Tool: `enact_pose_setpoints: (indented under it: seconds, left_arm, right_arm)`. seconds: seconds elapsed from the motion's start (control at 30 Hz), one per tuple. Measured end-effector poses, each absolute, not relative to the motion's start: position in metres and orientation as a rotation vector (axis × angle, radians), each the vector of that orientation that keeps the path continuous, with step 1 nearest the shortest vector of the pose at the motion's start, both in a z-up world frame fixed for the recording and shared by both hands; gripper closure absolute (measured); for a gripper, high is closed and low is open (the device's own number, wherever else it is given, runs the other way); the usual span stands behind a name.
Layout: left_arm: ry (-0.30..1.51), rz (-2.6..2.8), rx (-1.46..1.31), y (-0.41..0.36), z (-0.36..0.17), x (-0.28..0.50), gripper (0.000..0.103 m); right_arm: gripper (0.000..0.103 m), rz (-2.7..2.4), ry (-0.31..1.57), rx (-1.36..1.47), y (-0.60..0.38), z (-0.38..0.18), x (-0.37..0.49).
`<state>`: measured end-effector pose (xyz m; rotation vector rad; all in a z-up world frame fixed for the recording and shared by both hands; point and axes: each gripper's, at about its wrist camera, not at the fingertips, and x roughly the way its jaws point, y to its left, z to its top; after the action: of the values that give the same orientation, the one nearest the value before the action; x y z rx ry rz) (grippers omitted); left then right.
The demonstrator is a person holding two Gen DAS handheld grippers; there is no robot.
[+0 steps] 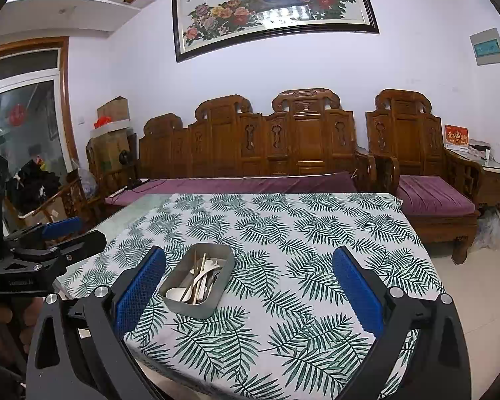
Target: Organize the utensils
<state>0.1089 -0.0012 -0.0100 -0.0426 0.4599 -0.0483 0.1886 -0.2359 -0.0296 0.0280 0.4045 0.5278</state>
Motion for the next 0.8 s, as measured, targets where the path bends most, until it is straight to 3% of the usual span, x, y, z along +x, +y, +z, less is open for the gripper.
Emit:
enact_pose_setpoints:
  seconds: [0.8]
  left_arm:
    - [0.457,-0.050,-0.049,-0.0017,-0.0070,0.1069,0.008]
  right_arm:
    - [0.002,0.529,0.406,0.029,-0.2351,-0.0298,0.1880]
